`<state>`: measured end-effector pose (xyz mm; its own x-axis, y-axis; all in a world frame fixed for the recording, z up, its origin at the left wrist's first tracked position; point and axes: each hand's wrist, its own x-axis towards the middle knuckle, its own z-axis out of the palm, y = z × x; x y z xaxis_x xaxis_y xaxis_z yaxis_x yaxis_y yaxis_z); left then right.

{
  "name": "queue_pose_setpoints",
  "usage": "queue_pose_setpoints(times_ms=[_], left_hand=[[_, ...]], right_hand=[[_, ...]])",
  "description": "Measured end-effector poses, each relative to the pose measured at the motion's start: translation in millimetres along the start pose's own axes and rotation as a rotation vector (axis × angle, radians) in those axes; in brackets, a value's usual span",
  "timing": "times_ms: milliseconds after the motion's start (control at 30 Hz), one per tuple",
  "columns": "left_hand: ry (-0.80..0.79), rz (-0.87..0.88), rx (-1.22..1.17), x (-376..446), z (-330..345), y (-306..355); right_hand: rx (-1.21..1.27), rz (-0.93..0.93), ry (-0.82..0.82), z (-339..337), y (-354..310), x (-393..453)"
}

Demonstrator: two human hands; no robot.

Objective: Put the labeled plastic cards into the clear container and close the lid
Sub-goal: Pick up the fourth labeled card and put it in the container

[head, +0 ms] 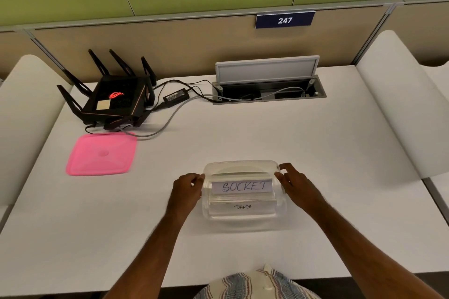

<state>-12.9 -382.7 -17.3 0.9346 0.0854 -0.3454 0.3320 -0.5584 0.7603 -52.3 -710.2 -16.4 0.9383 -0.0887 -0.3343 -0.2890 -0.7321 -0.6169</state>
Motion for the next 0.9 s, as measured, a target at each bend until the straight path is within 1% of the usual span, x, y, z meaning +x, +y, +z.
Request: queue_pose_setpoints(times_ms=[300,467,533,600,667,767,900], left_hand=[[-0.027,0.019,0.050,28.5,-4.1,13.3],[-0.079,-0.007,0.017,34.2,-6.4,8.5],[-0.096,-0.017,-0.011,33.5,-10.1,5.0],[-0.102,-0.023,-0.037,32.3,-15.0,0.7],[-0.086,-0.033,-0.063,31.3,-22.7,-6.9],[-0.042,-0.056,-0.083,31.3,-36.8,-21.2],[0.019,-0.081,-0.105,34.1,-61.4,-43.4]], right_hand=[[0.049,0.023,0.031,-6.0,-11.2,22.9],[0.049,0.069,0.023,-5.9,-8.0,24.9],[-0.001,0.067,0.107,-3.3,-8.3,24.6],[-0.040,0.043,0.264,0.8,-11.8,23.9],[-0.069,-0.007,0.349,7.1,-24.1,25.1],[-0.070,-0.100,0.352,18.9,-49.4,29.0],[-0.052,-0.189,0.276,39.8,-89.4,39.0]])
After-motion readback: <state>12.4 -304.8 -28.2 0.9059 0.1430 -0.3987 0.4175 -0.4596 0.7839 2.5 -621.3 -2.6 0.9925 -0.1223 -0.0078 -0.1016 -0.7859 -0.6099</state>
